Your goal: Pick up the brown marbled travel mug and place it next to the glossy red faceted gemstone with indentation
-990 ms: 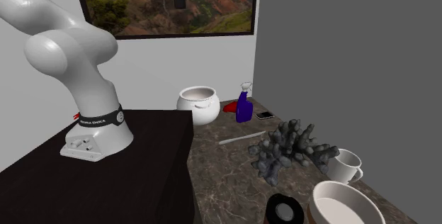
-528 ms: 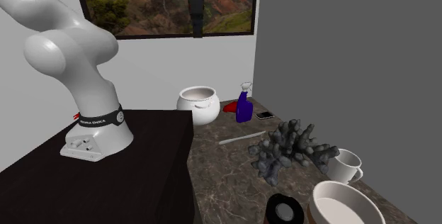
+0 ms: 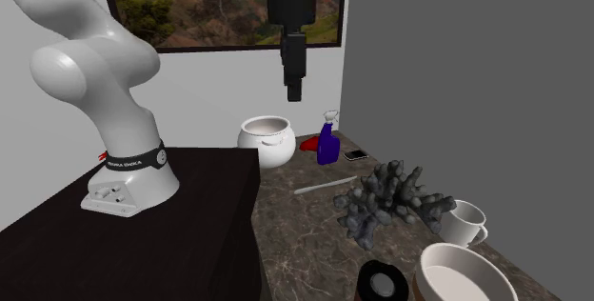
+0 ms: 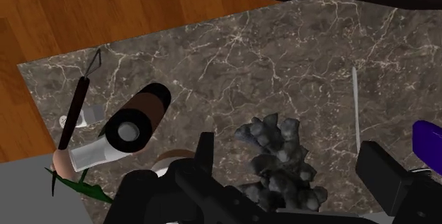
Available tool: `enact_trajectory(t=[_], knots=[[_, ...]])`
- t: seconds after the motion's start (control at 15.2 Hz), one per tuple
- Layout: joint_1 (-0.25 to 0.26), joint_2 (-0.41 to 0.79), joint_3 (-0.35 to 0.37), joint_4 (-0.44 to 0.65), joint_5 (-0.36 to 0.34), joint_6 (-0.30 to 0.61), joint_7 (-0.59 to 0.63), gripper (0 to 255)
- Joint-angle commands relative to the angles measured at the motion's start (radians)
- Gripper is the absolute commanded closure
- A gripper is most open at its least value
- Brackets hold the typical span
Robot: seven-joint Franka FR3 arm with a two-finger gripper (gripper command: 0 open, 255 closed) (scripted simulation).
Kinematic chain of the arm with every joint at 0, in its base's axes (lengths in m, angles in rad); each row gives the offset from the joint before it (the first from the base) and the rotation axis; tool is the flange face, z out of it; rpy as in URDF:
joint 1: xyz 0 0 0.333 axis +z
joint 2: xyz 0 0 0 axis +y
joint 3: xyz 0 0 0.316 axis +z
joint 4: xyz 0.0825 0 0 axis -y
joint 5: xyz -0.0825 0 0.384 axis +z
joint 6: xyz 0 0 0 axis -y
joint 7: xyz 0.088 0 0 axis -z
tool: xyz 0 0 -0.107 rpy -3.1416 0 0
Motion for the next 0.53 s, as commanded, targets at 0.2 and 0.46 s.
enact_trajectory(t=[0.2,0.46], knots=[[-0.009,0.187,-0.051,0.040,0.007,0.147,-0.061,0],[-0.016,0.337,-0.086,0.093,0.034,0.242,-0.117,0]])
